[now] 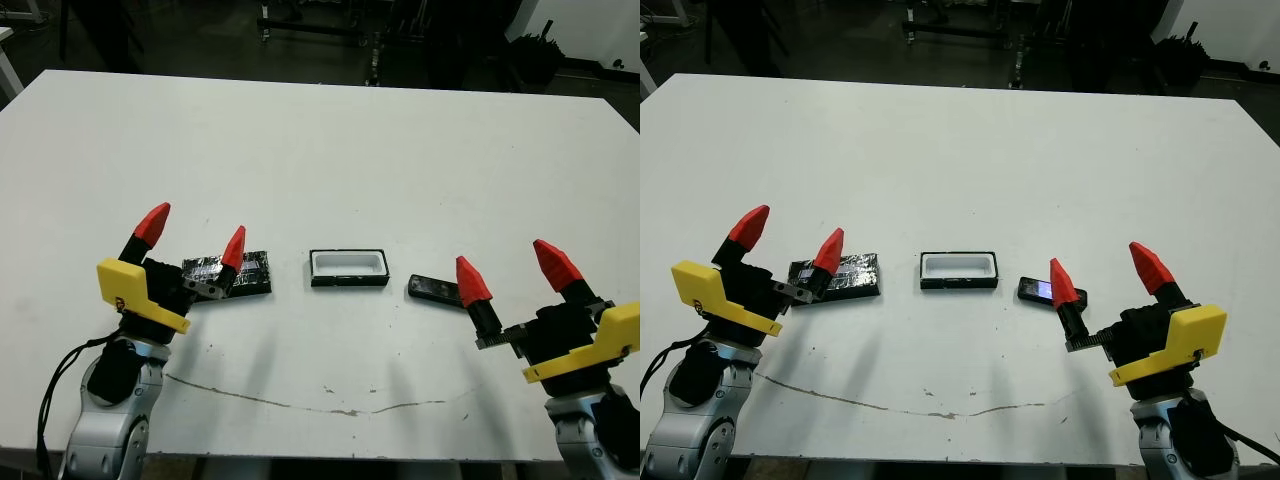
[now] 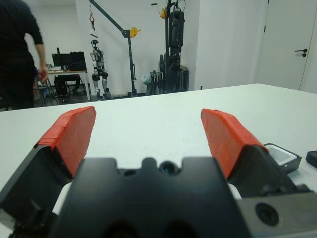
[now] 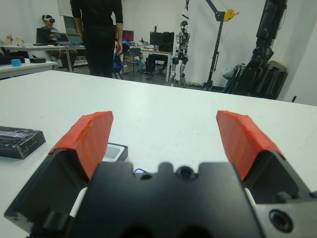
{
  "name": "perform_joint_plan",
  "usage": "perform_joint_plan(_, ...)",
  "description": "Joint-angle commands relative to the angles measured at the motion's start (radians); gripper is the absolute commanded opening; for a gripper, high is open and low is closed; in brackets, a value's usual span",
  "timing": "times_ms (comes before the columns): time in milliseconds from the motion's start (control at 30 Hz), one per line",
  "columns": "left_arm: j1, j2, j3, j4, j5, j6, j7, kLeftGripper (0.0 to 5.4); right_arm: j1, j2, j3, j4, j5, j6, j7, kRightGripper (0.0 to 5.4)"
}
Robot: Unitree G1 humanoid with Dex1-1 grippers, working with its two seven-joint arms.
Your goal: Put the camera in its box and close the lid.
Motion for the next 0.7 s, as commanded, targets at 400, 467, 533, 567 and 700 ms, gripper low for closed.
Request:
perform_joint_plan(400, 0.022, -0.001, -0.014, -0.023, 0.019, 0.025, 0.016, 5.4, -0.092, -0.205, -0.121, 0.083, 0.107, 0.042, 0.194, 5.39)
perform_joint_plan(467, 0.025, 0.002, -0.014, -0.029, 0.024, 0.03, 0.02, 5.4, -0.149, -0.296, -0.167, 0.115, 0.14, 0.076, 0.258, 5.39)
perform_joint_plan(533, 0.027, 0.0, -0.013, -0.029, 0.014, 0.032, 0.015, 5.4, -0.233, -0.409, -0.205, 0.178, 0.192, 0.125, 0.354, 5.39)
perform_joint_plan(567, 0.028, -0.002, -0.012, -0.03, 0.009, 0.035, 0.014, 5.4, -0.279, -0.463, -0.214, 0.217, 0.218, 0.15, 0.41, 5.39)
perform_joint_plan(700, 0.034, -0.008, -0.015, -0.035, 0.005, 0.044, 0.015, 5.4, -0.459, -0.616, -0.168, 0.368, 0.277, 0.244, 0.62, 5.39)
